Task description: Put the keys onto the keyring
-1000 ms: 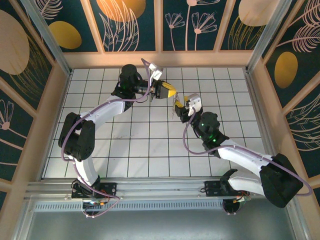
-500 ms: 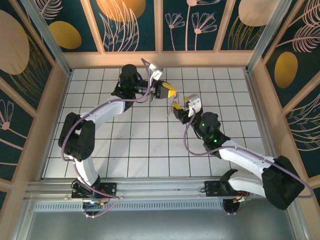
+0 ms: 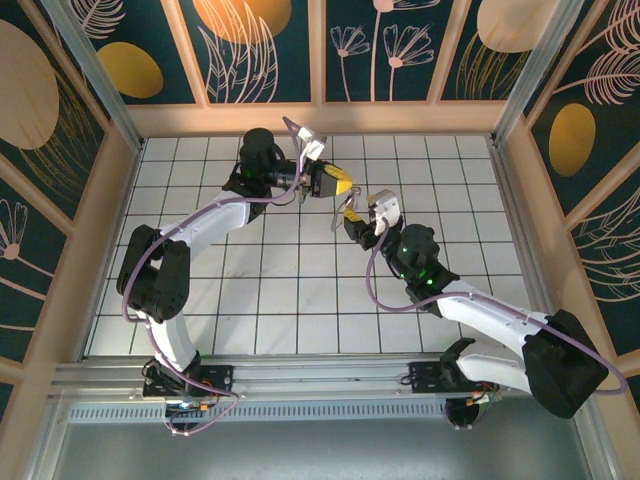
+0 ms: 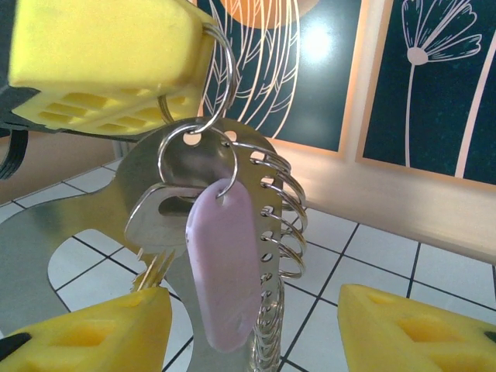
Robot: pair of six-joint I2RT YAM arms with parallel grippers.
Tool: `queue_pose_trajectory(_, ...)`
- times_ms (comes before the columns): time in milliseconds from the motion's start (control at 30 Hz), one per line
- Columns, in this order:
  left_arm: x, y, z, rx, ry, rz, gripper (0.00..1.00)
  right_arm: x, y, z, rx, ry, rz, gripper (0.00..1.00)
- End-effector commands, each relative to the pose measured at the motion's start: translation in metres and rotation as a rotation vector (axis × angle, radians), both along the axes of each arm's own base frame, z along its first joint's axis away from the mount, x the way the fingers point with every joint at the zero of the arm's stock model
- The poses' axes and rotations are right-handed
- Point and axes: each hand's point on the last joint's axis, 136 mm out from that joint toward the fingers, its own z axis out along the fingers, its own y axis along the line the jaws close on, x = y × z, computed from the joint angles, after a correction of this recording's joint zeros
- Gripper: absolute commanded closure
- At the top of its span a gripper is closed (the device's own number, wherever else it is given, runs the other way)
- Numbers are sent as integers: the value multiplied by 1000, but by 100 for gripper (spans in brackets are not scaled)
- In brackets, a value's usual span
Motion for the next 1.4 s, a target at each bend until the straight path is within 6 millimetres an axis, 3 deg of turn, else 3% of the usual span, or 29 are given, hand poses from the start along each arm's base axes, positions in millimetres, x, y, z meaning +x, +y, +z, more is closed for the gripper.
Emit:
queue_pose_trajectory(0, -10, 1, 26, -36, -86, -29, 100, -5, 3, 4, 30, -11, 17, 40)
queue_pose_trajectory(200, -10, 1, 25, -33, -85, -25, 100, -6, 2, 4, 10, -14, 19, 34)
queue_pose_trajectory(533, -9, 1, 23, -31, -83, -25, 100, -13, 7, 2, -30, 3, 66, 34)
queue_pose_trajectory(833, -10, 1, 23, -29, -83, -26, 100, -10, -2, -2, -42, 7, 25, 33)
queue_pose_trajectory(1133, -8, 0, 22, -27, -77, -25, 100, -3, -12, 10, 0, -10, -9, 33)
queue_pose_trajectory(1367, -8, 0, 23, -30, -83, -26, 100, 2, -30, -13, -11, 56, -49, 33)
